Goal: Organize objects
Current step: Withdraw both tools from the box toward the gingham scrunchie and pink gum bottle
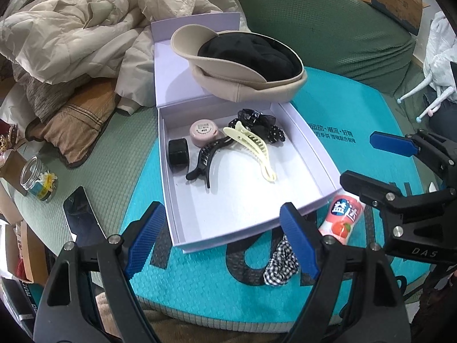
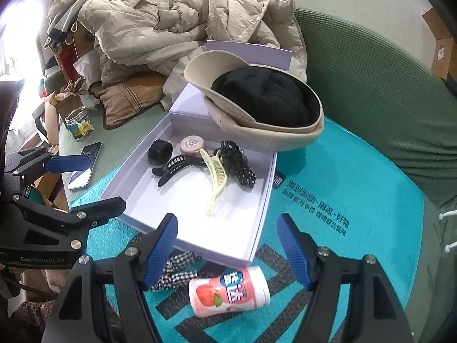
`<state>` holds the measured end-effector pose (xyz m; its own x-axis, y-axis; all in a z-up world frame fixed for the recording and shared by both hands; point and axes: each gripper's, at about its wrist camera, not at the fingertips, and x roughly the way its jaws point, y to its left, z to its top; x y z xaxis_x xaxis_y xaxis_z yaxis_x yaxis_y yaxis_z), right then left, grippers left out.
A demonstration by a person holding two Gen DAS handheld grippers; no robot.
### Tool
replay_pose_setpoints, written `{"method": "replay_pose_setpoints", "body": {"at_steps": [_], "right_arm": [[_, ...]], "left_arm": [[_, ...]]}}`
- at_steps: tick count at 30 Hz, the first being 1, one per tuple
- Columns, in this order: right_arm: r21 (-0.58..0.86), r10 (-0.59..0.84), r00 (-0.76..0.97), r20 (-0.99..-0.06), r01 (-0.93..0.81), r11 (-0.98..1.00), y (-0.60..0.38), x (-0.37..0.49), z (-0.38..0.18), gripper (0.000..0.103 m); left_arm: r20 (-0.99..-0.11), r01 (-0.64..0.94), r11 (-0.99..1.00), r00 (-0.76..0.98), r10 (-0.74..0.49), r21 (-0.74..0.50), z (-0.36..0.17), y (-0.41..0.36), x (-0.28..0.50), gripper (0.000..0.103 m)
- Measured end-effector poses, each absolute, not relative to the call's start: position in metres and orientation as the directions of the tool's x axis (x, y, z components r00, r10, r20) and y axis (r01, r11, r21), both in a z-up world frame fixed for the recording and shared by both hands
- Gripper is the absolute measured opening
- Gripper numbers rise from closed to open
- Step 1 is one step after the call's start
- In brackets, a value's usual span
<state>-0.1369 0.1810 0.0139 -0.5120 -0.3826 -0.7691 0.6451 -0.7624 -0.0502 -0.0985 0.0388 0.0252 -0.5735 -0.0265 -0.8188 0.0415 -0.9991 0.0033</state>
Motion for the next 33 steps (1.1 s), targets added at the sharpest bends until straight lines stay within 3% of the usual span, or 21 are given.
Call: {"method": "replay_pose_setpoints", "body": {"at_steps": [33], "right_arm": [[-0.054,-0.345,-0.458,-0.819,0.661,-0.748,0.205,-0.100,-0.014,0.073]], "left_arm": [[-0.857,-0.009,-1.000,-0.514,0.021,-0.018,-0.015,0.071,-0.063,0.082]]}}
